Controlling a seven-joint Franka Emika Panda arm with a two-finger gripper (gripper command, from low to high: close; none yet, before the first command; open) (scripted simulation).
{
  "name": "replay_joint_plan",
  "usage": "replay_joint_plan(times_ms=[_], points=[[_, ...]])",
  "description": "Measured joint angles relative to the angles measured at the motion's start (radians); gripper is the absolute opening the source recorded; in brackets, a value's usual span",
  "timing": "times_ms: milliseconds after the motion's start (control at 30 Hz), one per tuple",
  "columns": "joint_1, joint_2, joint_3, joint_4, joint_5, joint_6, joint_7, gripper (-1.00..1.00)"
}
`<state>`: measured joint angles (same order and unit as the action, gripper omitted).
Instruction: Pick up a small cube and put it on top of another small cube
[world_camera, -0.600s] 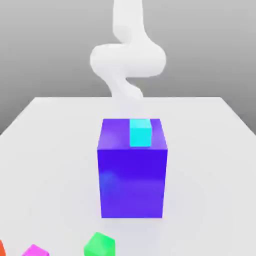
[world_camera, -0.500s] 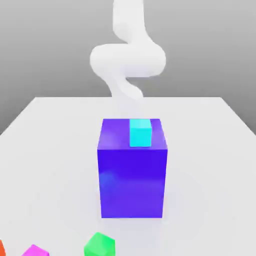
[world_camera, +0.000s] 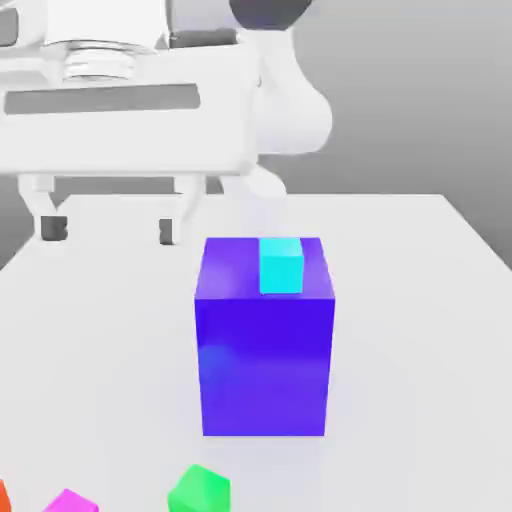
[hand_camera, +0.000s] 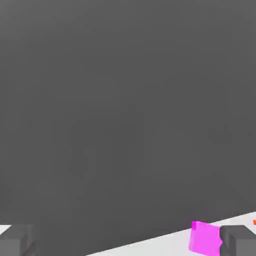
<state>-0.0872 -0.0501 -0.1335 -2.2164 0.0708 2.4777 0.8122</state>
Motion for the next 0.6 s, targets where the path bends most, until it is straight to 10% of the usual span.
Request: replay_joint_plan(times_ms=[567,600], points=[[-0.124,0.618,-0.004,0.085,0.099,0.213,-0.029,0.0],[-0.128,0.637,0.001,0.09,0.103,0.227,-0.032,-1.0]])
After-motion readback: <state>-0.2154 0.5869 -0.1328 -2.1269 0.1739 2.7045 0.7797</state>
